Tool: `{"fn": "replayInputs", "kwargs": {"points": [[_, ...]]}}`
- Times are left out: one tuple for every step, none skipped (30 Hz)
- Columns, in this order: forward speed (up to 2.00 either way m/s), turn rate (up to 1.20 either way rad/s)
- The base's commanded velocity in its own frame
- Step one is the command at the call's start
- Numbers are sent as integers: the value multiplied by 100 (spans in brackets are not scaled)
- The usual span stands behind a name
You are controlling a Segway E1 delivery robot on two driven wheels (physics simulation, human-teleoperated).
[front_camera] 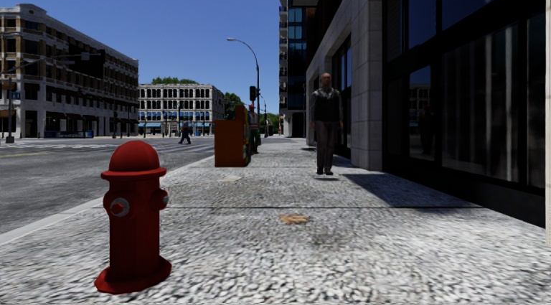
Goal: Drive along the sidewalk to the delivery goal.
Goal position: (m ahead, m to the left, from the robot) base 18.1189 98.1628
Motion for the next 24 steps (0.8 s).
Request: {"fn": "replayInputs", "kwargs": {"points": [[200, 0], [200, 0], [200, 0], [200, 0], [200, 0], [200, 0], [200, 7], [200, 7], [200, 27], [200, 35], [200, 38], [200, 38], [200, 39], [200, 39], [200, 39], [200, 39], [200, 39], [200, 39], [200, 39], [200, 39], [200, 39], [200, 39], [200, 39], [200, 38]]}}
